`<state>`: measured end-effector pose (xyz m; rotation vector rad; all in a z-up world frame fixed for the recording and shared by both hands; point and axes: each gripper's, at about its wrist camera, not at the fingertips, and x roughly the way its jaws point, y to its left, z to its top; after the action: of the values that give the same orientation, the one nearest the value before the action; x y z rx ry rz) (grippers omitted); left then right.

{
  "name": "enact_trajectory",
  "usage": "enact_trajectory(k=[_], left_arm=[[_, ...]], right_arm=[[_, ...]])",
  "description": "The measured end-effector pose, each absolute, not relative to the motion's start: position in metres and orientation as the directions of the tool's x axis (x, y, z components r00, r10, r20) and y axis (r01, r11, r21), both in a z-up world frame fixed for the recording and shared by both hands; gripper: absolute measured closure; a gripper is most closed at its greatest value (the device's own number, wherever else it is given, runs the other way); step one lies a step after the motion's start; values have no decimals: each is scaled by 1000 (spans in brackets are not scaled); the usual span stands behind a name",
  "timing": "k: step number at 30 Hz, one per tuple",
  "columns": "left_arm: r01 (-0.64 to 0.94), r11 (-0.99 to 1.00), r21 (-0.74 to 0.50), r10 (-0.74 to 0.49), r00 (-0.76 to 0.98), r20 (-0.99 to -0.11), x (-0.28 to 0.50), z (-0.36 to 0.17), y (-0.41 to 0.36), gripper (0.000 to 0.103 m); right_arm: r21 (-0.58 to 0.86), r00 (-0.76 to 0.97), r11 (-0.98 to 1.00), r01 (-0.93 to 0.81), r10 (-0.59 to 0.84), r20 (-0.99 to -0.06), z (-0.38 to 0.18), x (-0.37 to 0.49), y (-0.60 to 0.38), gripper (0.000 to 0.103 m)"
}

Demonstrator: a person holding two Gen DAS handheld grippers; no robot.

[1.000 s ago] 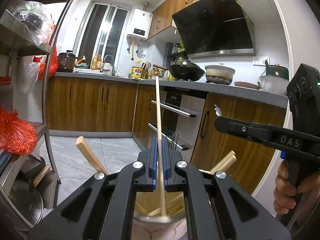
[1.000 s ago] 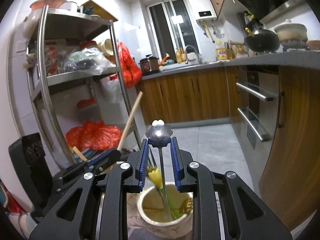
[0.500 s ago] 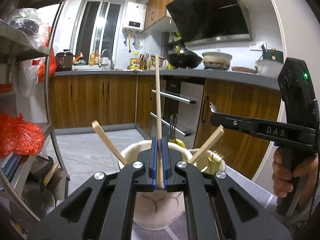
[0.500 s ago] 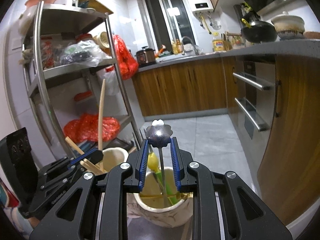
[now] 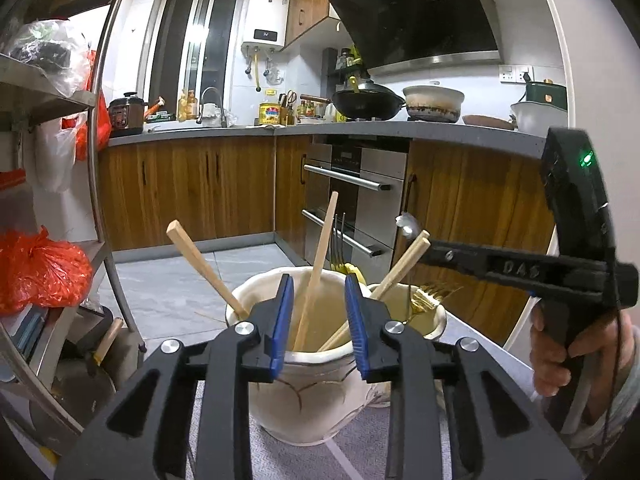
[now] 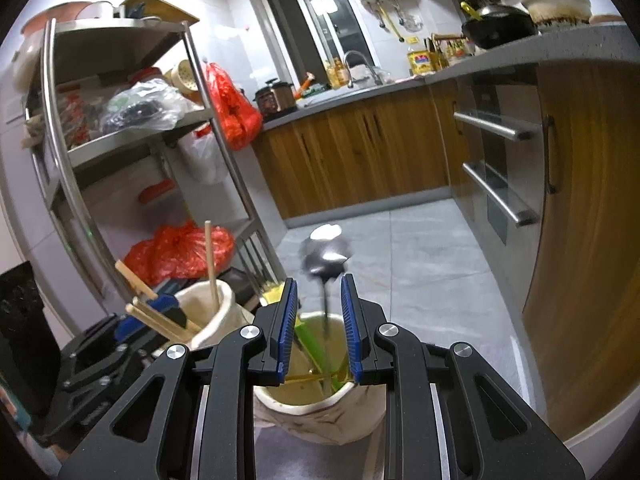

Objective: Organize utensils
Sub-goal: 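Withdraw both open tools from the pot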

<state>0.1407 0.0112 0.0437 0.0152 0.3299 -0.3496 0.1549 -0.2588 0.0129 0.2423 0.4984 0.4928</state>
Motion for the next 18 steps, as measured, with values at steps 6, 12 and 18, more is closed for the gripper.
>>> enact_trajectory(k=[6,12,18], left_arm=[[339,940,-40,-333,887,-321,139,45,10,76],[323,945,-40,-319,894,-314,128,50,11,51],[291,955,-56,-295,913,-282,103,61,19,16]], right_arm=[[353,762,846,-400,521,-385,15,151,-261,54],[394,767,829,-397,536,-353,22,143,-272,23],[450,755,796,-405,568,-326,31,127,-284,5]])
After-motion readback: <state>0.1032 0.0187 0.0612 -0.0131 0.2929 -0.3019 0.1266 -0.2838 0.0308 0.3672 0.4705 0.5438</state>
